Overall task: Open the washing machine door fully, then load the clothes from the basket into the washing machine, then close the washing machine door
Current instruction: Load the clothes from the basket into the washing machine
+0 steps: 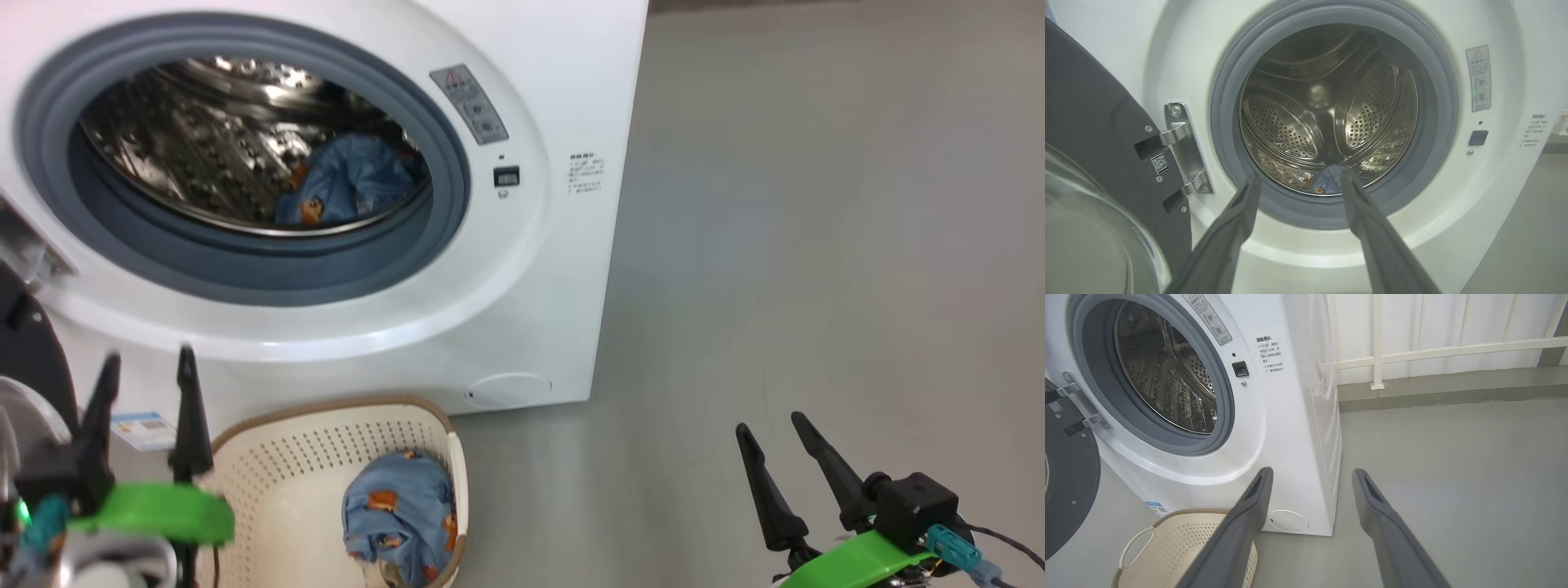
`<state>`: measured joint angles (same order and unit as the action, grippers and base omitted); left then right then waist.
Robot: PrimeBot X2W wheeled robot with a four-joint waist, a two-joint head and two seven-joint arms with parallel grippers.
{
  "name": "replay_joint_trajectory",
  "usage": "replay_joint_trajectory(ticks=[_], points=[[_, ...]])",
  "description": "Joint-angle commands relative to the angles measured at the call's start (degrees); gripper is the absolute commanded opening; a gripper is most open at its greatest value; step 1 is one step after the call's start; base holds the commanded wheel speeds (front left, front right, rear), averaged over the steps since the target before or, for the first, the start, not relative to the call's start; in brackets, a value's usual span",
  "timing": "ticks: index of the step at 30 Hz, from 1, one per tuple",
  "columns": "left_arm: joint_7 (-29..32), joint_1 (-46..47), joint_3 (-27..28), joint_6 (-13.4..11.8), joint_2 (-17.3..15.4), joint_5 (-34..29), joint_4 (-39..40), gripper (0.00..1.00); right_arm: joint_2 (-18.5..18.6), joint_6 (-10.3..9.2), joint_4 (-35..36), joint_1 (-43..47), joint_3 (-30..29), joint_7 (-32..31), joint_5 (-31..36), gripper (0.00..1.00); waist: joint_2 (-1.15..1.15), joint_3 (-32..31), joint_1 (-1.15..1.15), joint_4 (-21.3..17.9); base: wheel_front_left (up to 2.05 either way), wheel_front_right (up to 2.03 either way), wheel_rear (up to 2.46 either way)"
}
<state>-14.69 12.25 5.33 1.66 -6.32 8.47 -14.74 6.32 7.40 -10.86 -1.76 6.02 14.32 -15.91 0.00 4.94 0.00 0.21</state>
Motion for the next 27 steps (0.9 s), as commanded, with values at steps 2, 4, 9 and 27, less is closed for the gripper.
replay_joint_trajectory(ticks=[2,4,9,27], points=[[-0.30,-2.71,2.11,-1.05,-0.67,0.12,3.77,1.00,0.42,0.09,1.95,0.50,1.07,0.68,-0.21,1.00,0.00,-2.04,0.00,-0.17,0.00,0.00,0.00],[-0.30,-5.25,2.17,-1.44,-0.14,0.30,5.33,1.00,0.53,0.09,2.41,0.91,0.90,0.61,-0.13,1.00,0.00,-2.42,0.00,-0.15,0.00,0.00,0.00],[-0.30,-9.40,1.86,-2.00,0.69,0.37,7.78,1.00,0.85,0.09,3.26,1.56,0.47,0.25,-0.02,1.00,0.00,-3.02,0.00,-0.01,0.00,0.00,0.00],[-0.30,-20.41,0.59,-4.23,2.57,0.28,12.87,1.00,1.25,0.09,6.58,2.64,-1.24,-0.90,1.26,1.00,0.00,-3.80,0.00,0.42,0.00,0.00,0.00]])
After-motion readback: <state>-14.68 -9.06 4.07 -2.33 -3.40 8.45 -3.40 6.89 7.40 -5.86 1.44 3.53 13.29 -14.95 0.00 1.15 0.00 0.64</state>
